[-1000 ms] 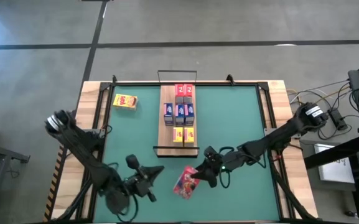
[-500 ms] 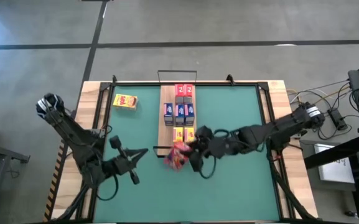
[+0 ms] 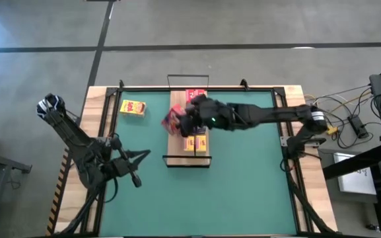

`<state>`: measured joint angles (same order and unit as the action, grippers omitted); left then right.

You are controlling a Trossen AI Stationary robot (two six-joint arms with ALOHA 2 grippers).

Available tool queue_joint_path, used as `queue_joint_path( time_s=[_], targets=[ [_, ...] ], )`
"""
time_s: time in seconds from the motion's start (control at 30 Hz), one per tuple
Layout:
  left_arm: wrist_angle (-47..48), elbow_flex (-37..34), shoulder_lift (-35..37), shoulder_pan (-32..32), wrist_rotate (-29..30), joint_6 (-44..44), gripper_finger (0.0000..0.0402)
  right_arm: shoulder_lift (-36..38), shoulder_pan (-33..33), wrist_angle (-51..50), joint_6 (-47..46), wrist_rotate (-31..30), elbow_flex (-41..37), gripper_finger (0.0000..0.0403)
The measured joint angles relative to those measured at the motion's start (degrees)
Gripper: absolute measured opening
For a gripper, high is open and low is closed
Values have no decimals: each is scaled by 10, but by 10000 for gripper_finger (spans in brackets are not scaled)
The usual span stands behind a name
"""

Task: Stack cereal on shelf
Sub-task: Put the red cereal box on the shelf aligned with the other red cereal box

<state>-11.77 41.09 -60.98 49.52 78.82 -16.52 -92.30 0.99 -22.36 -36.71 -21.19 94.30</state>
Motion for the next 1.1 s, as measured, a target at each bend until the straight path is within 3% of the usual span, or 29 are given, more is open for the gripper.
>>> queue_joint_path(
  time_s=[0.3,0.4,0.73,0.83,1.1],
  targets=[
    [0,-4,13,0,2,-18,0,-108,-70,-14,93,0,150,173],
    [3,-4,14,0,2,-21,0,-153,-87,-51,111,-32,213,173],
    [3,-4,19,0,2,-40,0,-288,-131,-189,79,-106,385,173],
    [3,-4,20,-1,2,-50,0,-315,-138,-213,51,-139,408,173],
    [2,-4,33,-1,2,-90,0,-326,-144,-223,-31,-153,400,173]
  ],
)
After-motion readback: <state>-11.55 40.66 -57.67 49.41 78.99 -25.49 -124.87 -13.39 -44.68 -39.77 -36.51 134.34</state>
